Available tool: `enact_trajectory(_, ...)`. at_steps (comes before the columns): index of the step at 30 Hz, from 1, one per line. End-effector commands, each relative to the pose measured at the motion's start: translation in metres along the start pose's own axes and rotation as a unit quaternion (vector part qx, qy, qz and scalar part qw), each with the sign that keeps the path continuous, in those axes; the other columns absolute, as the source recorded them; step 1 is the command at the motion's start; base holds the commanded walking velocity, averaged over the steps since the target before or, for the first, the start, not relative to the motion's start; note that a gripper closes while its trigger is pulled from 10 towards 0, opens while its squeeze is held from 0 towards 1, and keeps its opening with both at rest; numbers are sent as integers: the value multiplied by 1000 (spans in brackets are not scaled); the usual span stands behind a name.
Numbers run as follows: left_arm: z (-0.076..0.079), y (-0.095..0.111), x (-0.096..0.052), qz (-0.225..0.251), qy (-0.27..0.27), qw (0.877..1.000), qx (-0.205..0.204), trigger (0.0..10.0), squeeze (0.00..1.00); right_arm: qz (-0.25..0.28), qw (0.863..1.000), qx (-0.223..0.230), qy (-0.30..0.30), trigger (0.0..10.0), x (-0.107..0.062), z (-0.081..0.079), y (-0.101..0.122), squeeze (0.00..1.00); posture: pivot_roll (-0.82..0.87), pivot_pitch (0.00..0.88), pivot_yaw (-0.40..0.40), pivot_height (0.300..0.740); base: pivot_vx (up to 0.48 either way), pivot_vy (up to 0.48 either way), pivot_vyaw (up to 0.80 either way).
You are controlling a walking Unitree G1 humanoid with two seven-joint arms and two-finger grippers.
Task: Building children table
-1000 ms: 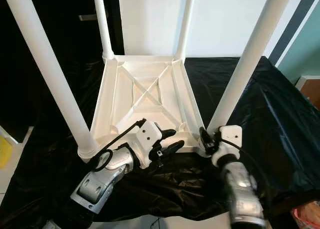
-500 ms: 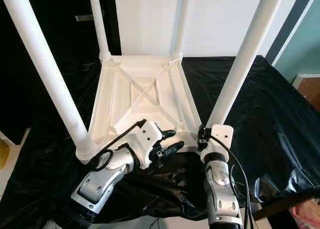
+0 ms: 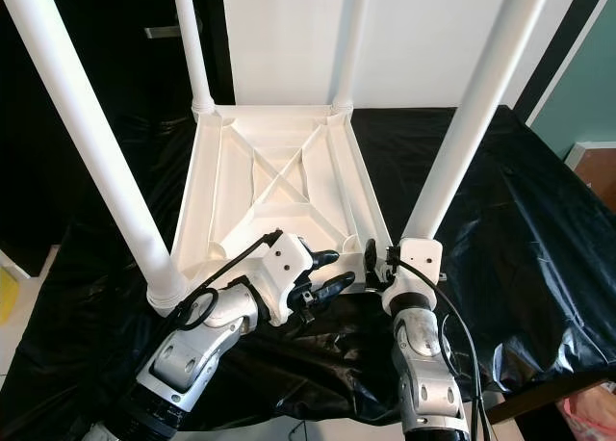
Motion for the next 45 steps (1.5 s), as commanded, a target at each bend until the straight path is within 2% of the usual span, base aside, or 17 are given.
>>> enact_trajectory(1, 5, 0, 1, 2, -16, 1000, 1, 10000, 0, 6, 1000, 7, 25, 10000, -1, 6, 1, 1000, -34, 0, -48, 740, 0, 0, 0)
enact_trajectory(4, 5, 0, 1, 2, -18, 1000, 1, 10000, 0, 1, 998, 4, 59, 10000, -3, 9, -2, 1000, -39, 0, -41, 740, 0, 0, 0)
enact_trajectory(6, 6, 0, 1, 2, -21, 1000, 2, 10000, 0, 2, 996, -4, 94, 10000, -5, 13, -3, 961, -42, 0, -36, 740, 0, 0, 0)
enact_trajectory(7, 6, 1, 1, 1, -23, 1000, 2, 10000, 0, 5, 992, -17, 125, 10000, -6, 15, -3, 0, -46, 0, -26, 740, 0, 0, 0)
enact_trajectory(10, 5, 1, 1, 1, -25, 1000, 3, 10000, 0, -2, 987, -20, 159, 10000, -7, 18, -4, 0, -48, 0, -21, 740, 0, 0, 0)
enact_trajectory(11, 5, 1, 1, 0, -26, 1000, 3, 10000, 0, -10, 980, -26, 198, 10000, -8, 20, -6, 0, -49, 0, -18, 740, 0, 0, 0)
enact_trajectory(14, 5, 1, 1, 0, -27, 1000, 4, 10000, 0, -15, 974, -29, 223, 10000, -8, 22, -6, 0, -49, 0, -18, 740, 0, 0, 0)
enact_trajectory(15, 5, 1, 1, -1, -28, 1000, 5, 10000, 0, -25, 965, -45, 256, 10000, -4, 26, -8, 0, -47, 0, -15, 740, 0, 0, 0)
enact_trajectory(19, 5, 1, 1, -1, -29, 1000, 5, 10000, 0, -31, 960, -48, 273, 10000, -2, 27, -9, 0, -47, 0, -15, 740, 0, 0, 0)
enact_trajectory(21, 4, 1, 2, -1, -27, 1000, 4, 10000, 0, -41, 949, -62, 306, 10000, 4, 21, -11, 0, -40, 0, -19, 740, 0, 0, 0)
enact_trajectory(24, 4, 1, 2, -1, -26, 1000, 4, 10000, 0, -47, 940, -72, 330, 10000, 8, 17, -13, 0, -39, 0, -18, 740, 0, 0, 0)
enact_trajectory(31, 5, 2, 2, -1, -26, 1000, 5, 10000, 0, -46, 931, -83, 353, 10000, 13, 12, -14, 0, -24, 0, -25, 740, 0, 0, 0)
enact_trajectory(32, 4, 2, 2, -1, -24, 1000, 6, 10000, 0, -47, 928, -86, 359, 5608, 15, 11, -16, 0, -19, 0, -29, 740, 0, 0, 0)
enact_trajectory(34, 2, 3, 1, 0, -21, 1000, 6, 10000, 0, -50, 924, -94, 368, 235, 16, 10, -18, 0, -17, 0, -31, 740, 0, 0, 0)
enact_trajectory(35, 2, 3, 1, 0, -20, 1000, 6, 10000, 0, -51, 923, -97, 370, 0, 16, 10, -18, 0, -17, 0, -32, 740, 0, 0, 0)
enact_trajectory(44, 3, 2, 1, 0, -19, 1000, 4, 10000, 0, -56, 924, -94, 367, 0, 11, 16, -25, 0, -25, 0, -32, 740, 0, 0, 0)
enact_trajectory(45, 4, 3, 2, 1, -20, 1000, 3, 10000, 0, -55, 929, -84, 355, 0, 6, 16, -28, 0, -30, 0, -29, 740, 0, 0, 0)
Point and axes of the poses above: a point about 5 cm out from each wrist's last joint towards the gripper, its own x axis pointing out of the wrist towards the gripper, its own y axis along the axis of the wrist's last joint, z = x × y, the point moved 5 cm from there along x, pointing out of the wrist towards the gripper, and after that the axes turned 3 degrees about -x, right-handed, at the moved point
